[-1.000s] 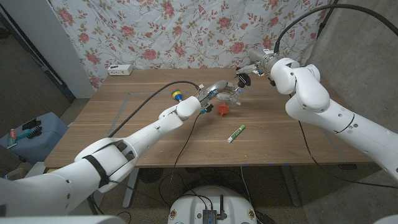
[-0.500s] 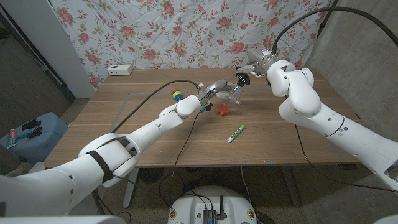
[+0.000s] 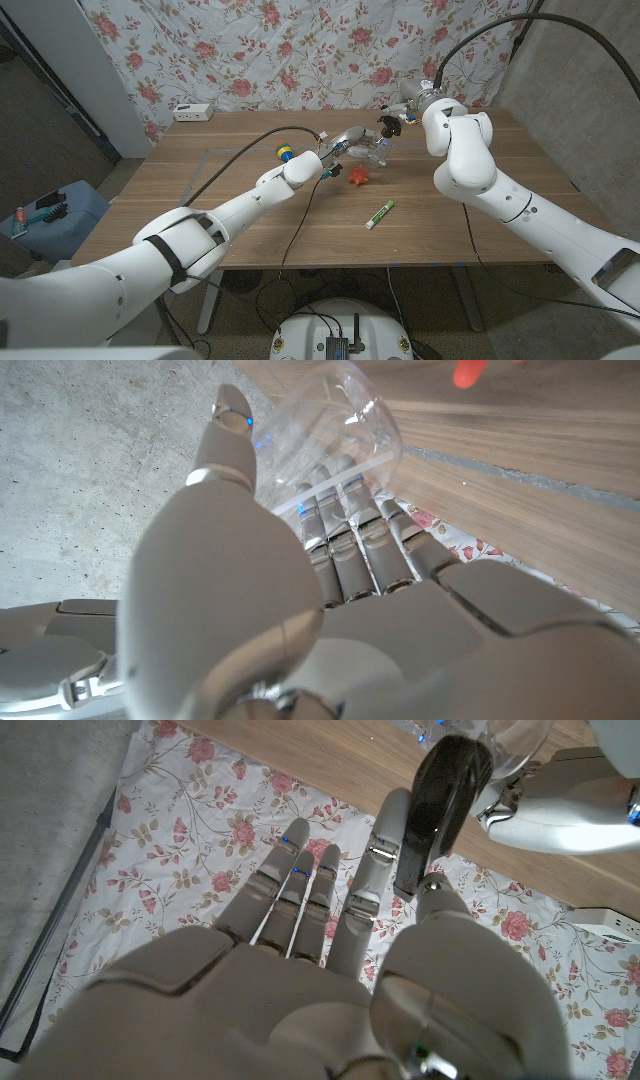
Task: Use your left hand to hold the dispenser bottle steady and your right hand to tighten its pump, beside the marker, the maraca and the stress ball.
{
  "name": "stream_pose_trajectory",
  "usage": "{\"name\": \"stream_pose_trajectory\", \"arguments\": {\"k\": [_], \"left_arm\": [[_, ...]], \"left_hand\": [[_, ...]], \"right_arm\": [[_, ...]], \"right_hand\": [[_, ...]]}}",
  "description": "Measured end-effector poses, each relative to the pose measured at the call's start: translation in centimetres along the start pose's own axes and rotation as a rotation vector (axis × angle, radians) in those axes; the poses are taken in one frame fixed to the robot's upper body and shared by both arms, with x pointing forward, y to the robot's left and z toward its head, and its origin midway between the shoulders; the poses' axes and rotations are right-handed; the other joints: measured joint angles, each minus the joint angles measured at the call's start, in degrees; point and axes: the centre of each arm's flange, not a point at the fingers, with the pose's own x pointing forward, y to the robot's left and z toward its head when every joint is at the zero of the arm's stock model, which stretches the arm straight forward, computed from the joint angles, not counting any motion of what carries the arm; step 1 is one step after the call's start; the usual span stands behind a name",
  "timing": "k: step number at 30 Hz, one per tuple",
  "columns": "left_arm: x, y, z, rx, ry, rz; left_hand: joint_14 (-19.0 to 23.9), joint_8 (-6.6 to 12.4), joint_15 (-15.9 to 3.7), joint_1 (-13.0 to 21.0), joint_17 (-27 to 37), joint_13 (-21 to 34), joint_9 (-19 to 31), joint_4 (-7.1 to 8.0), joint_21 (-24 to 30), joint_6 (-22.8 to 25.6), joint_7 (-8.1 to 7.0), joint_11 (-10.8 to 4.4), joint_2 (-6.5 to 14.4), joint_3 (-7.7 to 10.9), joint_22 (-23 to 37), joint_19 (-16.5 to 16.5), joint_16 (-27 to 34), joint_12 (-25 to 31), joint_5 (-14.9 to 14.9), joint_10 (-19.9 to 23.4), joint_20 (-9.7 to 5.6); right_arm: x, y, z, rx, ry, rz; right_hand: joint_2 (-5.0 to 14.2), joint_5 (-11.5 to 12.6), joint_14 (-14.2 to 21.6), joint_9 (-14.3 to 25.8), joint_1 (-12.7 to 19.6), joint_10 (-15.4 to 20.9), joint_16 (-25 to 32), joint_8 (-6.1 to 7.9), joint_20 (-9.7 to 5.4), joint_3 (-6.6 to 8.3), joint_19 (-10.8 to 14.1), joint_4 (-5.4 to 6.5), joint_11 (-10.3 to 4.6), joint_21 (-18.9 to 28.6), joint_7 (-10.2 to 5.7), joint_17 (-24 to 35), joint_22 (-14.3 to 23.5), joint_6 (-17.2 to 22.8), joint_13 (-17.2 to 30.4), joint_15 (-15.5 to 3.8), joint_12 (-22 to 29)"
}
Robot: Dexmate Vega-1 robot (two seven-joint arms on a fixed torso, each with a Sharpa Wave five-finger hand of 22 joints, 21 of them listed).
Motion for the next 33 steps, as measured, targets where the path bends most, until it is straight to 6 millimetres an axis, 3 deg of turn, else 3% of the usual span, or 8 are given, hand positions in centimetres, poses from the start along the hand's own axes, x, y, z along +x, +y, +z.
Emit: {"name": "stream_pose_trajectory", "arguments": {"k": [4, 22, 24, 31, 33], "left_arm": [[0.1, 0.1, 0.1, -0.001, -0.009, -0.004], [0.2, 0.3, -0.2, -0.006, -0.017, -0.004], [0.1, 0.3, -0.2, -0.007, -0.017, -0.004], [0.1, 0.4, -0.4, -0.009, -0.015, 0.001], [0.0, 0.4, -0.4, -0.009, -0.014, 0.002]], "left_hand": [[-0.01, 0.0, -0.01, 0.0, 0.0, -0.01, 0.0, 0.0, 0.0, 0.0, 0.0, 0.0, 0.0, 0.0, 0.0, 0.0, -0.02, -0.01, 0.0, 0.0, 0.0], [-0.12, -0.07, -0.12, 0.0, 0.0, 0.04, 0.0, 0.0, 0.0, 0.31, -0.1, -0.01, 0.0, 0.0, 0.0, 0.0, 0.07, 0.11, 0.34, 0.0, 0.0], [-0.15, -0.08, -0.15, 0.0, 0.0, 0.04, 0.0, 0.0, 0.0, 0.31, -0.11, -0.01, 0.0, 0.0, 0.0, 0.0, 0.07, 0.11, 0.34, 0.0, 0.0], [-0.09, -0.22, -0.09, 0.0, -0.02, 0.03, 0.0, 0.0, 0.0, 0.31, -0.1, -0.1, 0.0, 0.0, 0.0, 0.0, 0.06, 0.11, 0.34, -0.08, 0.0], [-0.09, -0.26, -0.09, 0.0, -0.05, 0.02, 0.0, 0.0, 0.0, 0.32, -0.1, -0.1, 0.0, 0.0, 0.0, 0.0, 0.05, 0.1, 0.34, -0.08, 0.0]], "right_arm": [[-0.1, 0.2, 0.6, 0.025, 0.027, 0.01], [-0.2, 0.1, 1.5, 0.078, 0.114, 0.031], [-0.2, 0.1, 1.5, 0.084, 0.117, 0.033], [-0.2, -0.1, 1.6, 0.083, 0.12, 0.029], [-0.2, -0.2, 1.6, 0.08, 0.119, 0.027]], "right_hand": [[0.0, -0.22, 0.0, -0.03, 0.0, 0.72, -0.44, 0.92, 0.15, -0.25, 0.15, -0.24, 0.1, 0.0, -0.08, 0.11, 0.0, 0.08, 0.0, 0.0, -0.27], [-0.16, -0.37, 0.41, -0.02, 0.19, 1.34, -0.44, 2.03, 0.84, -0.45, 0.34, -0.91, 0.72, 0.0, -0.09, 0.28, 0.0, 0.08, 0.01, -0.2, -0.69], [-0.37, -0.37, 0.41, -0.03, -0.02, 1.33, -0.44, 2.14, 1.07, -0.68, 0.57, -1.08, 0.72, 0.0, -0.09, 0.37, 0.0, 0.08, 0.01, -0.21, -0.91], [-3.12, -0.36, 0.41, -0.35, -3.28, 1.32, -1.0, 2.59, 1.18, -3.05, 0.46, 0.18, 1.16, -0.25, -0.1, 0.59, 0.0, 0.08, 0.01, -0.2, -1.76], [-3.82, -0.36, 0.41, -0.5, -4.53, 1.41, -1.08, 2.6, 1.36, -3.78, 0.28, 0.44, 1.26, -0.25, -1.12, 0.65, 0.0, 1.1, 0.01, -0.2, -1.78]]}}
